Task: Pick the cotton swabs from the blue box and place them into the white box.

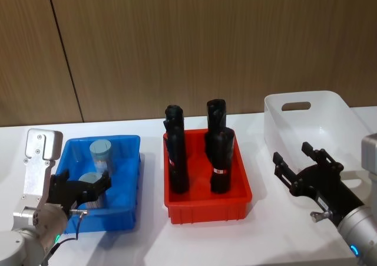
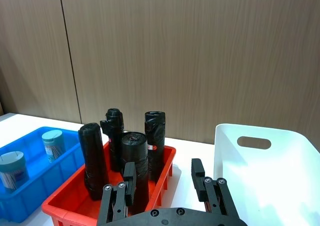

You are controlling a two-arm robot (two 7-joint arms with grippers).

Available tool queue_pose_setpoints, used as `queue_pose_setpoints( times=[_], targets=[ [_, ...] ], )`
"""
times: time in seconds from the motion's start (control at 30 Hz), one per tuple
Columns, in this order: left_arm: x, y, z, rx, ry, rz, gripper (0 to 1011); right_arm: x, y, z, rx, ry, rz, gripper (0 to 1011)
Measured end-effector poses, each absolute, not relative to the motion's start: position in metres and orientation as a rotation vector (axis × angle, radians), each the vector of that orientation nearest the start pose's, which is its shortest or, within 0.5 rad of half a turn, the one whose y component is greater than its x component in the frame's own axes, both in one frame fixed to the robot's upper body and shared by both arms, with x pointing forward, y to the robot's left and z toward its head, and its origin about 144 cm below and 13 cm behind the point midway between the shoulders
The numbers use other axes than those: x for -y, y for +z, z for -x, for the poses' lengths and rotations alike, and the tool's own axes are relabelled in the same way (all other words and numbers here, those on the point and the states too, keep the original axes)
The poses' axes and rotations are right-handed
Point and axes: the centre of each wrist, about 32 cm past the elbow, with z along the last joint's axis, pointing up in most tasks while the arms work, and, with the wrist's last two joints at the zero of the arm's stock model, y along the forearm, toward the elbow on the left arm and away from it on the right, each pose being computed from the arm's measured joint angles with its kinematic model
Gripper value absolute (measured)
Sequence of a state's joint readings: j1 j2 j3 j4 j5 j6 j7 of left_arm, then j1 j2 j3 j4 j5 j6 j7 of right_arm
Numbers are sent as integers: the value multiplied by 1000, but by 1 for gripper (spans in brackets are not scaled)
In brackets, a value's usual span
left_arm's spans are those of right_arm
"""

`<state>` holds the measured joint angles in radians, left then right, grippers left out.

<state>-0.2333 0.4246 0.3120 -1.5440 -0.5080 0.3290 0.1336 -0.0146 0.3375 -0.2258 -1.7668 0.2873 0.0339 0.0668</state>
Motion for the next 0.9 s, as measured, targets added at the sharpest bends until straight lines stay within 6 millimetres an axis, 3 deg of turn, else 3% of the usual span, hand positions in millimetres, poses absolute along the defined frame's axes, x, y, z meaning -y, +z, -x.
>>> queue_pose_setpoints(
  times=[0.9],
  targets=[
    [-283, 1185, -539, -230, 1385, -236, 1004, 237, 1189, -443, 75, -1229, -26, 688]
  ],
)
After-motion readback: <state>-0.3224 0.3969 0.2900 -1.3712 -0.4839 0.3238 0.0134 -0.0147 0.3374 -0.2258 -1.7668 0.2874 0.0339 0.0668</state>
